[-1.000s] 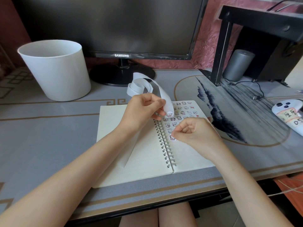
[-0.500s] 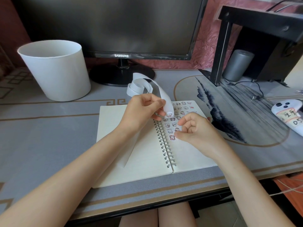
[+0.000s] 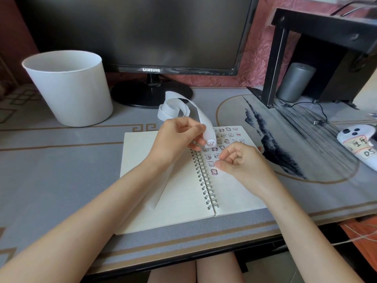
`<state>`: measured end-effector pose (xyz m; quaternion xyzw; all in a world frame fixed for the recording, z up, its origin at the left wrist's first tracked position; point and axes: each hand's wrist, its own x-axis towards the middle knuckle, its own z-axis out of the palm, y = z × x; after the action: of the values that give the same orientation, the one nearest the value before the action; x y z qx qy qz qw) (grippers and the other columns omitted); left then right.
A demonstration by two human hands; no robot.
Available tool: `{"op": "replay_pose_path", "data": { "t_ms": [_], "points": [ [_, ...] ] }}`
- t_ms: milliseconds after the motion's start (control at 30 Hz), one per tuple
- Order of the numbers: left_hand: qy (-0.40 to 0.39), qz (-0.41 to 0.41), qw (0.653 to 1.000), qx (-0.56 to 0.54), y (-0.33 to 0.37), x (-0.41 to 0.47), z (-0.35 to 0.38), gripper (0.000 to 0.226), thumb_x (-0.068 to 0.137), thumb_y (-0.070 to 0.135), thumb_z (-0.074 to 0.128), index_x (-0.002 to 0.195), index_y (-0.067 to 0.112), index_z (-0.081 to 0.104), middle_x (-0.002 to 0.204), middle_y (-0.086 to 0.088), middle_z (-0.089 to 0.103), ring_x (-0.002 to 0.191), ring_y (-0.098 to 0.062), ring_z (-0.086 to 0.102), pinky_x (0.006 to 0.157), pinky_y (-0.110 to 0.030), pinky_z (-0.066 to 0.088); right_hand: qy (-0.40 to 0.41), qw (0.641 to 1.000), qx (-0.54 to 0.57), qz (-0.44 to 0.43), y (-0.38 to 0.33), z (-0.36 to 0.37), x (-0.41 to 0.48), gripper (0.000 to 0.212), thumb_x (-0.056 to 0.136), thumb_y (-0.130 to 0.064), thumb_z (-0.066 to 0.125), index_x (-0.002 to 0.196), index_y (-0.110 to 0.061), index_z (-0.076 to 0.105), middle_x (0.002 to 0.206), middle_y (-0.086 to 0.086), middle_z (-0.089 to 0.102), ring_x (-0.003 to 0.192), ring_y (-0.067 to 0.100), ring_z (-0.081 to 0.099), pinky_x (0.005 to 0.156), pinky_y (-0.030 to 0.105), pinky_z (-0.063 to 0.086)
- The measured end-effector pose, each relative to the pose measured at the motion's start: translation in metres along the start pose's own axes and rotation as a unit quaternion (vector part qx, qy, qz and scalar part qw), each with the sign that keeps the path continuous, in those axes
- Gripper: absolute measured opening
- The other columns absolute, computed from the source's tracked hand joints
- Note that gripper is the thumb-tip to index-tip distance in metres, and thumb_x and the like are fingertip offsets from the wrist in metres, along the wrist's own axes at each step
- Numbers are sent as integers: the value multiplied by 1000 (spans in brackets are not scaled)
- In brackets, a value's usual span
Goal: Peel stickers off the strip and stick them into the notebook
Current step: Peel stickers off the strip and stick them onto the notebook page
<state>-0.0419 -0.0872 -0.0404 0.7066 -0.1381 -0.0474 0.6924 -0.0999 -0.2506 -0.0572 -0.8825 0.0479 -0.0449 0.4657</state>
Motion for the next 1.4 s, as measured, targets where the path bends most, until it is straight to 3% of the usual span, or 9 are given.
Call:
{"op": "replay_pose_path", "data": {
  "t_ms": [167,300,400,467,567,733,933,1167,1400],
  "points": [
    [0,3,1000,3,1,-1,0,14,93,7,58,84,-3,63,58,-1,65,56,-6,63,56,-19,55,-40,999,18,8,-2,-1,-2,27,68,-17,83,80,-19,59,67,-4,52,58,7,46,63,25,38],
    [1,5,1000,3,2,-1,1,15,93,7,58,82,-2,63,59,-2,65,55,-6,63,57,-20,56,-53,998,14,10,1,-4,1,24,76,-6,75,79,-21,57,70,-2,53,65,13,48,66,29,40],
    [3,5,1000,1,3,-1,1,15,93,7,57,85,-4,63,64,-9,64,54,-6,62,57,-19,55,-44,999,25,11,-1,-7,3,15,83,-10,69,82,-19,58,74,-2,55,57,11,49,56,20,40],
    [4,5,1000,2,3,-1,1,16,94,7,57,86,-5,63,66,-10,64,54,-6,62,56,-19,55,-14,998,55,-11,-7,-10,5,7,85,-18,68,85,-17,61,79,-3,61,55,10,54,51,14,37],
    [3,8,1000,3,2,-1,1,17,94,8,56,87,-5,63,67,-9,64,55,-7,62,56,-20,55,49,994,55,-83,-14,-13,9,11,82,-24,71,89,-19,64,89,-8,67,74,7,62,61,12,40],
    [-1,14,1000,4,2,-1,0,18,95,10,56,82,-1,62,63,-5,63,55,-7,62,53,-19,53,64,985,73,-143,-21,-6,14,15,78,-8,74,81,-20,64,74,-8,67,67,-3,57,65,9,40],
    [-25,13,1000,4,3,-2,0,29,96,22,55,75,2,62,64,0,64,57,-10,61,51,-20,50,94,977,122,-149,-20,-3,17,18,79,-4,72,79,-21,66,75,-8,67,68,-1,57,71,16,45],
    [-51,21,998,22,-1,-2,1,12,91,9,62,81,4,66,63,0,65,61,-8,62,54,-18,51,94,976,126,-149,-17,-3,17,19,80,-5,71,79,-24,68,77,-7,69,71,0,60,70,14,45],
    [-56,29,998,16,-3,0,1,12,91,7,61,81,6,68,60,3,65,61,-7,63,57,-19,52,94,978,118,-147,-16,-2,17,16,76,-9,76,79,-24,70,81,-1,72,77,13,66,77,32,53]
  ]
}}
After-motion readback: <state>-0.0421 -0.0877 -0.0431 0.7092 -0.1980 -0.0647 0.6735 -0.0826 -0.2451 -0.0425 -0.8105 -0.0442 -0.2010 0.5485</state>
